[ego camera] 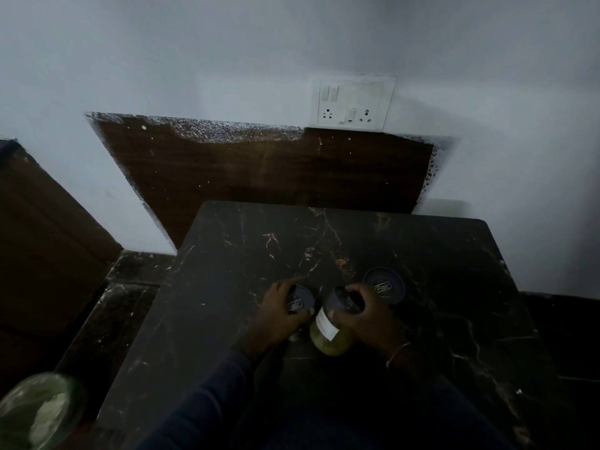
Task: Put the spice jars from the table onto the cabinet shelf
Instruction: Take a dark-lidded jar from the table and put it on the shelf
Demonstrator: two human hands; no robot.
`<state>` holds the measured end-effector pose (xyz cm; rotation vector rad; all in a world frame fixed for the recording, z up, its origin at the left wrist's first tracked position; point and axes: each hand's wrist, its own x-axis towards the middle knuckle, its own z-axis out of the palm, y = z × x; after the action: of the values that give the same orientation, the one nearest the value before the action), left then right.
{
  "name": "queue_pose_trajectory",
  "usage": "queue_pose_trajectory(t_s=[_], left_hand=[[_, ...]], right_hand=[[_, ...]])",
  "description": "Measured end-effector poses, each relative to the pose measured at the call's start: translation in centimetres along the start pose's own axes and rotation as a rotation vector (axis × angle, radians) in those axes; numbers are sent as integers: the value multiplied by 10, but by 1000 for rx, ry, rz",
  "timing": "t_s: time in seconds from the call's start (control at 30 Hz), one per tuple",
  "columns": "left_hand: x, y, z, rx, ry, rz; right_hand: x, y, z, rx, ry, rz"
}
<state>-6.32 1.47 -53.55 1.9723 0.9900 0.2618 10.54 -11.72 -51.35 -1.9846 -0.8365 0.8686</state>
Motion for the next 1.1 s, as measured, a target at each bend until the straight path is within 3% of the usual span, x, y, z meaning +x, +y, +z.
queue_pose_trajectory(t_s=[0.13,0.23,0.37,0.47,0.9,1.1], left_hand=[[-8,31,-8,-184,80,24],[-16,64,-16,-465,35,20],[-24,89,-26,-949,-249,-205],[-26,89,-24,-1109,-365,-274],[-23,120,-22,-990,25,38],[-2,153,-47,-819,51,163]], right_hand=[[-4,-23,-21,326,27,-14],[-6,-43,-28,515,28,-34],[-8,-62,-23,688,35,-33],[-9,-68,-17,737,57,-29],[2,-102,-20,737,-20,-97],[12,-148,-51,683,24,-210]])
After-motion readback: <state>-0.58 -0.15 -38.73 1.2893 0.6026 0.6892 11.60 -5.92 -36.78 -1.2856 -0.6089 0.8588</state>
